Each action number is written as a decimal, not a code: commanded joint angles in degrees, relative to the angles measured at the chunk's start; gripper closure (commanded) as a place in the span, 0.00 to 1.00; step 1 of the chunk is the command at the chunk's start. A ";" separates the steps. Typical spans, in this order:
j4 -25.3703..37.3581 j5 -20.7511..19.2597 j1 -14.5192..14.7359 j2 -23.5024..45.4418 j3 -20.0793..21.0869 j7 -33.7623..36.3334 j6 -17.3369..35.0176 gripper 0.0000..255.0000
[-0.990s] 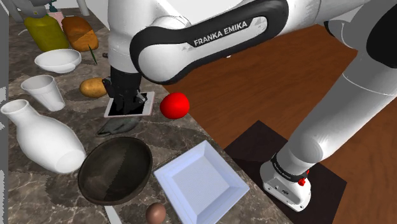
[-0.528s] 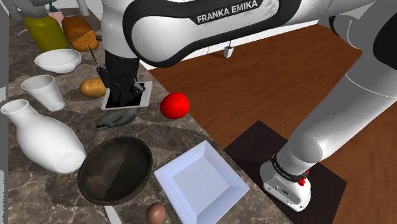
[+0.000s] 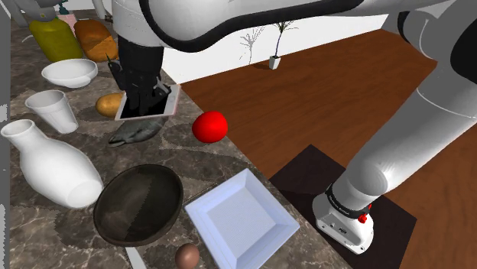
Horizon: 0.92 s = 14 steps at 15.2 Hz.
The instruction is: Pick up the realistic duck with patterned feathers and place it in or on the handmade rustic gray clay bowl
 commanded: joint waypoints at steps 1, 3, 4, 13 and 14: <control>1.47 -0.06 0.00 0.01 0.00 0.08 -1.43 1.00; 3.04 -0.14 0.02 0.06 0.01 0.18 -2.98 1.00; 3.86 -0.20 0.03 0.11 0.02 0.24 -3.75 1.00; 2.47 6.98 1.64 -9.66 0.50 1.64 -8.53 1.00; 2.18 7.99 2.10 -11.11 0.48 2.00 -9.17 1.00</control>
